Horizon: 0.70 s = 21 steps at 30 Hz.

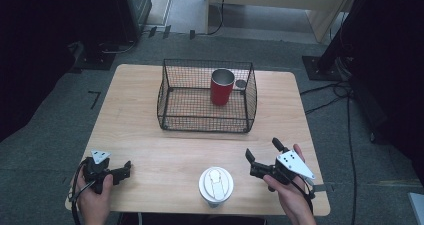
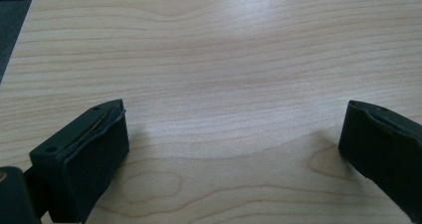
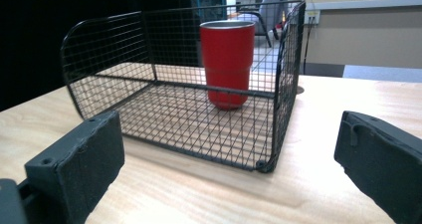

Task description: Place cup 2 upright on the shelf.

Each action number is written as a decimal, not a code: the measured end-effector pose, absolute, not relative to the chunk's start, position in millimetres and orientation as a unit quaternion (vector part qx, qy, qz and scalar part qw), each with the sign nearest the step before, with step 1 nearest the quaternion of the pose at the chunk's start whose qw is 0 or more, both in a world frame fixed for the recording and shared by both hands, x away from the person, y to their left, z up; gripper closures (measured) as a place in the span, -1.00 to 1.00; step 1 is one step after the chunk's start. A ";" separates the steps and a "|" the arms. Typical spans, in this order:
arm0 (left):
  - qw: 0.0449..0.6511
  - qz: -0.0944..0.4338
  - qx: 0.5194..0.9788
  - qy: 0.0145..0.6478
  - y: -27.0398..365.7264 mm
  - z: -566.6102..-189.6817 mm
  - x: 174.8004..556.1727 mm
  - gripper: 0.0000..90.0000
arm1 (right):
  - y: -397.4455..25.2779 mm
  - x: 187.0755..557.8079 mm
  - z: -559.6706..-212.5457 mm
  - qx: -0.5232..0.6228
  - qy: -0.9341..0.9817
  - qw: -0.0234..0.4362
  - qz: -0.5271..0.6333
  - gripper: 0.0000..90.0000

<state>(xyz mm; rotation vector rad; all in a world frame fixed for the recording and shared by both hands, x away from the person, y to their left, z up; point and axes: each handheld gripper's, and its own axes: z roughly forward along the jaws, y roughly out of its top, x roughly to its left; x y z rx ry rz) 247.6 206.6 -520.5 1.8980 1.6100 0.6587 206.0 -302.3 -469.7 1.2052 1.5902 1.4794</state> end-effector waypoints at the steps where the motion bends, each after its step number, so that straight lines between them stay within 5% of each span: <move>1: 0.280 0.246 0.708 0.600 206.5 -520.5 247.6 -1.00 | -302.1 203.7 -470.6 0.457 0.607 0.322 0.564 -1.00; 21: 0.280 0.246 0.708 0.600 206.0 -520.5 248.1 -1.00 | -285.9 170.6 -485.3 0.372 0.669 0.244 0.595 -1.00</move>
